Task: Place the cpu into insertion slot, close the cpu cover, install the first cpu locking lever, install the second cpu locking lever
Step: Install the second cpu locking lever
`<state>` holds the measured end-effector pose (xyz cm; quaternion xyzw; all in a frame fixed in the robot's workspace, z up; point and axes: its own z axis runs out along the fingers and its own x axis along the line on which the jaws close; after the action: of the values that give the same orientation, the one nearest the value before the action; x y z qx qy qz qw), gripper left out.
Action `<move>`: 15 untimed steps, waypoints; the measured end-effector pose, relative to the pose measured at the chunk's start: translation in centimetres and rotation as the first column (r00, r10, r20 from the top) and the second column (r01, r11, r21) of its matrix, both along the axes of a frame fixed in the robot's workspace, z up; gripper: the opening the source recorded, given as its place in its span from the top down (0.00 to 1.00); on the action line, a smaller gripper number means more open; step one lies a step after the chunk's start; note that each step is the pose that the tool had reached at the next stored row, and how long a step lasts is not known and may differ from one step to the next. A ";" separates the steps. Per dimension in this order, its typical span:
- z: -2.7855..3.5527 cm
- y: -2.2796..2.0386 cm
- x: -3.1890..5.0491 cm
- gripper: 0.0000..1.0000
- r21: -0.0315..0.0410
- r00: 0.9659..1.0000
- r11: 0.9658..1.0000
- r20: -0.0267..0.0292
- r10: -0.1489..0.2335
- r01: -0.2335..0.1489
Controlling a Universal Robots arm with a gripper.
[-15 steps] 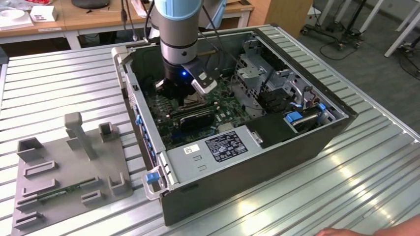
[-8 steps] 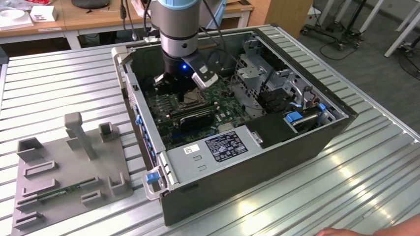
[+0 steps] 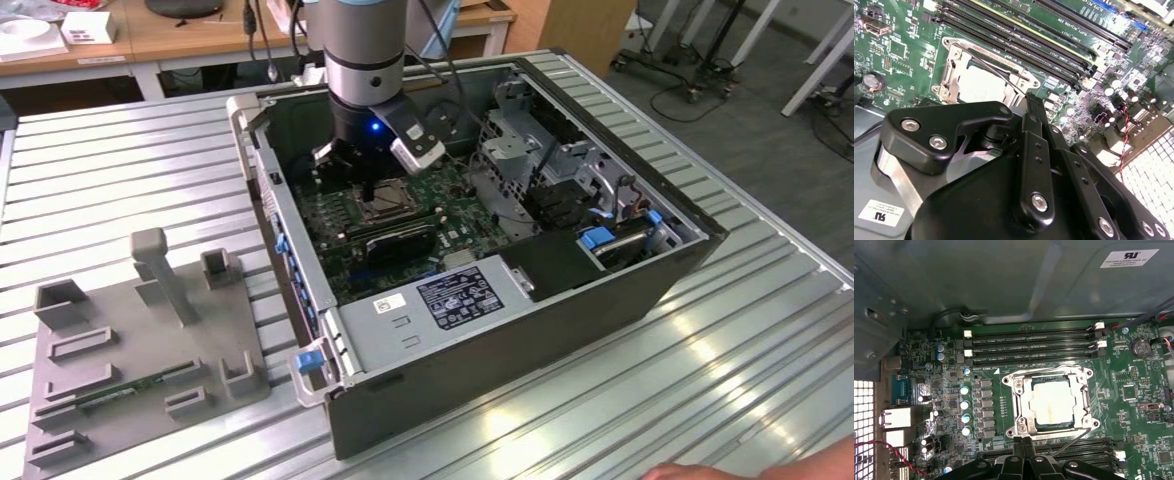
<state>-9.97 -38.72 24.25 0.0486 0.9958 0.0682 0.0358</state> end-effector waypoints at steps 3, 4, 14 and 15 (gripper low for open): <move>0.07 0.00 0.00 0.89 0.000 1.000 1.000 0.000 0.000 0.000; 0.07 0.00 0.00 0.89 0.000 1.000 1.000 0.000 0.000 0.000; 0.38 0.00 0.00 0.89 0.000 1.000 1.000 0.000 0.000 0.000; 0.40 -0.01 0.00 0.89 0.000 1.000 1.000 0.000 0.000 0.000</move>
<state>-9.97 -38.73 24.65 0.0486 0.9959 0.0680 0.0357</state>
